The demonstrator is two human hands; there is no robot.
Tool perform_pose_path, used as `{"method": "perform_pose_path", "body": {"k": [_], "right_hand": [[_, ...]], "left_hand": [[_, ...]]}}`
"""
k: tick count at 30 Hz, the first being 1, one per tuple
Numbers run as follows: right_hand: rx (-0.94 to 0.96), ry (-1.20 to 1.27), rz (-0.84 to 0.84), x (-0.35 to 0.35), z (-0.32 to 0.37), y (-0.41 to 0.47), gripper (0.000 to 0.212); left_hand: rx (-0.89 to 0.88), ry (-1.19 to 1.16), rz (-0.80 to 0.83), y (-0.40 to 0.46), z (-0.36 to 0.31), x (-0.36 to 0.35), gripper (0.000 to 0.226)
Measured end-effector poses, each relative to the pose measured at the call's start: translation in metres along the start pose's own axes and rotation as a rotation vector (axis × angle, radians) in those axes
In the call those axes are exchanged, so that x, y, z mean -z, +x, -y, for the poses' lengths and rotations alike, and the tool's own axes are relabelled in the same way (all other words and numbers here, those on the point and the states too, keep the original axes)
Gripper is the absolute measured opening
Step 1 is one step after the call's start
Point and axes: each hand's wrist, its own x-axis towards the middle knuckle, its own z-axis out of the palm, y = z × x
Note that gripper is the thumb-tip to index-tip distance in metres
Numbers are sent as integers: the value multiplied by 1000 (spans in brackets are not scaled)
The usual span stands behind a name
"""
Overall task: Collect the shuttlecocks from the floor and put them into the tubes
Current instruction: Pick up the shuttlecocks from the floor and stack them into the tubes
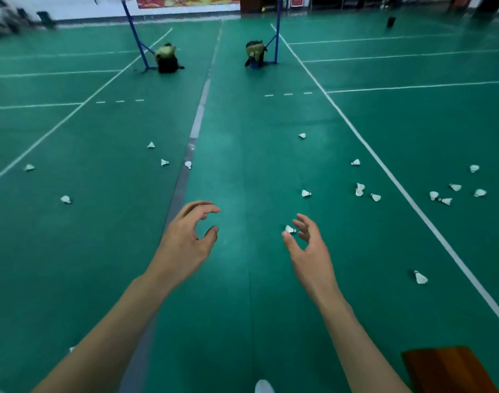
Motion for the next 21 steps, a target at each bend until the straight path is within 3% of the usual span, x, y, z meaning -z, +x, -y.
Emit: {"method": "perform_pose_path", "body": {"k": [9,13,16,21], "right_hand": [[135,-62,-54,-154,54,238,43],[219,-108,-40,-217,69,328,27],[195,-156,-100,-240,73,384,29],[-7,-219,-268,-234,68,460,39]], "left_hand": [[-24,96,20,200,107,39,36],[-32,80,52,291,167,53,45],[-83,72,125,366,207,54,38],[-157,65,275,516,246,29,23]]}}
